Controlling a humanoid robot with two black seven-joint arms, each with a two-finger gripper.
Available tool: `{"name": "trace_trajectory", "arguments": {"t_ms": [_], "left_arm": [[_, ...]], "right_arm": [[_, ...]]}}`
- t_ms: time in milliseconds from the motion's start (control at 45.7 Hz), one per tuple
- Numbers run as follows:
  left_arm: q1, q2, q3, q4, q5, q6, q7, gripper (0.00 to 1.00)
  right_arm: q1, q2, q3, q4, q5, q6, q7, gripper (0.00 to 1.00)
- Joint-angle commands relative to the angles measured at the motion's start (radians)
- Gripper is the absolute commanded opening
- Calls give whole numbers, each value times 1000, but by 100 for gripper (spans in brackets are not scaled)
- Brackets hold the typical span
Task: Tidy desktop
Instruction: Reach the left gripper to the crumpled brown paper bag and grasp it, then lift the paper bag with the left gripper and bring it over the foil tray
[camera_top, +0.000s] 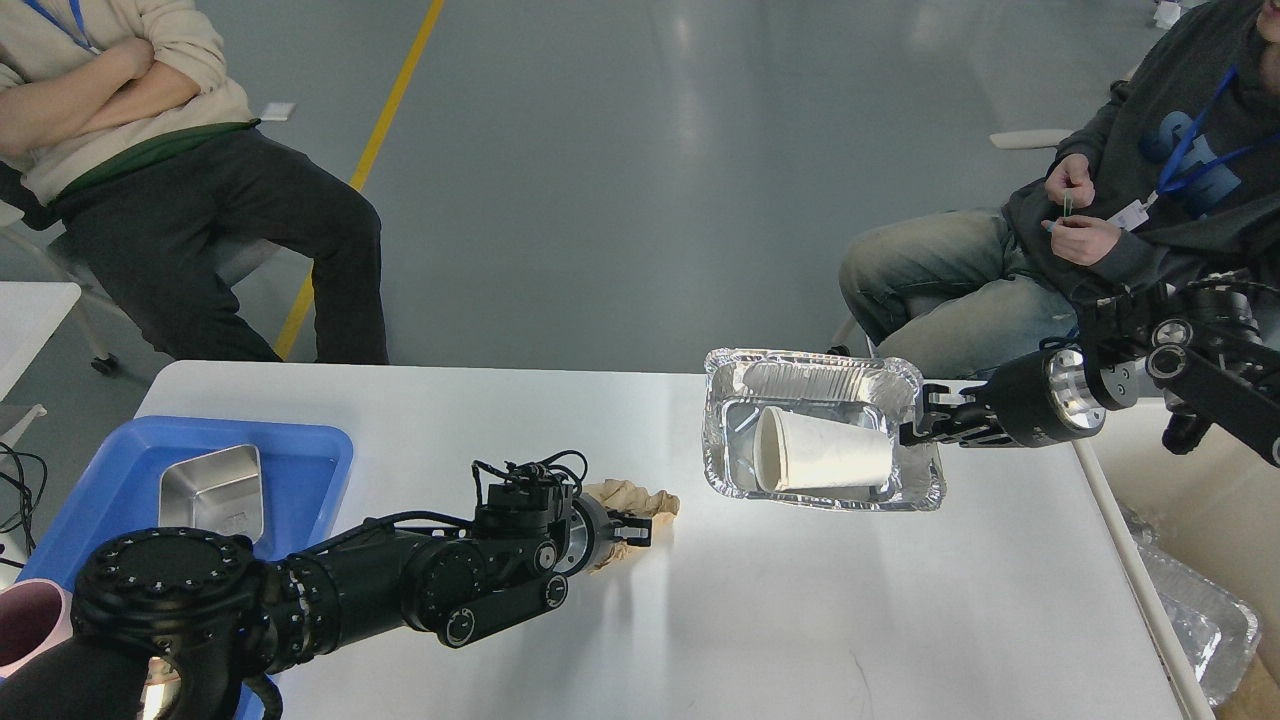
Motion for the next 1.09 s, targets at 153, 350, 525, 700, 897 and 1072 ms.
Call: {"name": "trace_trajectory", "arguments": {"t_ms": [153, 350, 525, 700, 897, 1072], "left_arm": [[-34, 29, -41, -58, -50, -95, 4, 0], [-123, 182, -110, -246, -84, -195, 51, 1], [-197, 483, -166, -536, -110, -366, 96, 1], [-260, 908, -318, -828, -168, -701, 96, 2], [-424, 1070, -501, -840, -363, -831, 107, 2], [-518, 1127, -506, -840, -397, -831, 107, 2]], "right_arm": [[0, -1, 1, 0, 0, 0, 0, 0], [0, -2, 1, 0, 17, 2, 1, 0], [2, -2, 0, 0, 20, 3, 0, 0], [2, -2, 0, 0, 18, 3, 0, 0], [0, -4, 0, -1, 20, 3, 0, 0], [0, -4, 0, -5, 18, 5, 0, 0]]}}
